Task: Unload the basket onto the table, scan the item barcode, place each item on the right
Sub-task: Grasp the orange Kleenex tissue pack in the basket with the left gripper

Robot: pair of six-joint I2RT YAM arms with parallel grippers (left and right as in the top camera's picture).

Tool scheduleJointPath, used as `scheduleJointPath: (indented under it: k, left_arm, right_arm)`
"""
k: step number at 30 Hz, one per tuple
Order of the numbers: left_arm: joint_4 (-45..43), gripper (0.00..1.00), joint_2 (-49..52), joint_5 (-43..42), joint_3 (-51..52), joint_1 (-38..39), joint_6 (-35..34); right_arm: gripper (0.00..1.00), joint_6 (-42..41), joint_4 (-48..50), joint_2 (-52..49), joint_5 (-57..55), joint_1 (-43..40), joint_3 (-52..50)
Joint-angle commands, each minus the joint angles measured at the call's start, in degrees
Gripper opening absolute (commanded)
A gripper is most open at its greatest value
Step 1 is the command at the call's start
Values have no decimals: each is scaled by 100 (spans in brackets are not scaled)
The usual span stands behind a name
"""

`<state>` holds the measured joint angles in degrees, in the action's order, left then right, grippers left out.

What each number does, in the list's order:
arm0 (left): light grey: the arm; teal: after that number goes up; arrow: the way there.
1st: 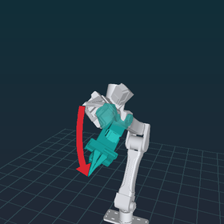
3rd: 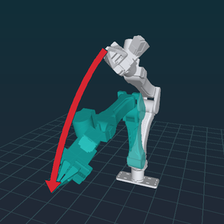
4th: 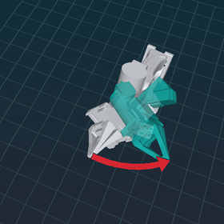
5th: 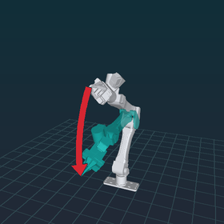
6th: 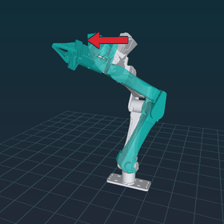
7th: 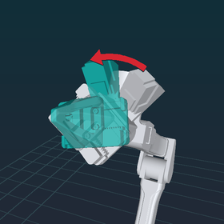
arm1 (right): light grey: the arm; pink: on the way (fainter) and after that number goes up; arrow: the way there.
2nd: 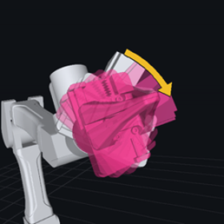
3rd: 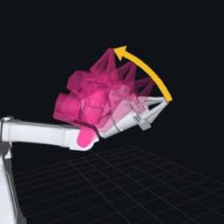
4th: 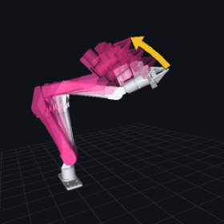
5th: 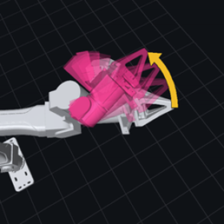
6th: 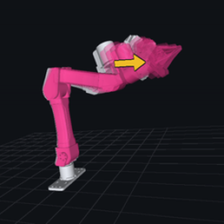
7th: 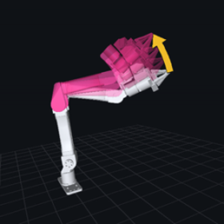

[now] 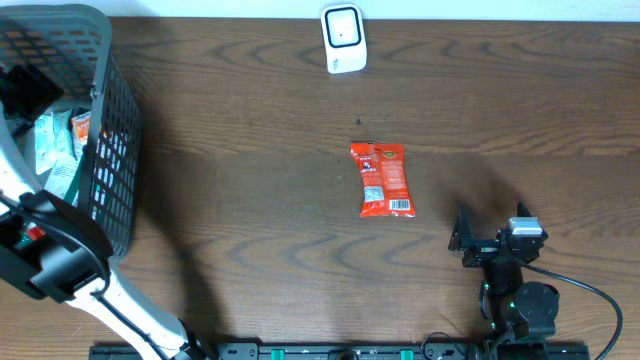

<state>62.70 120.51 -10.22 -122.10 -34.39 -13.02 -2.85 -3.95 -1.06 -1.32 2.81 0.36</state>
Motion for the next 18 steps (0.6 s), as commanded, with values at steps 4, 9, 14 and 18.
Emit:
scheduleJointPath:
  k: [4,9,14,18]
  left_arm:
    - [-11,78,101,-96,363,9,-234]
    - [-730,78,101,-111,1185,9,-236]
    - [-1700,78,101,-428,2159,9,-275]
    - [-2284,79,101,-584,2697,13,-275]
  right_arm:
    - [99,-96,-15,24,-57,-42,-4]
    - [99,-96,-15,24,-57,-42,-4]
    - [99,-96,-15,24,-57,-42,-4]
    - [99,-96,-15,24,-55,-42,-4]
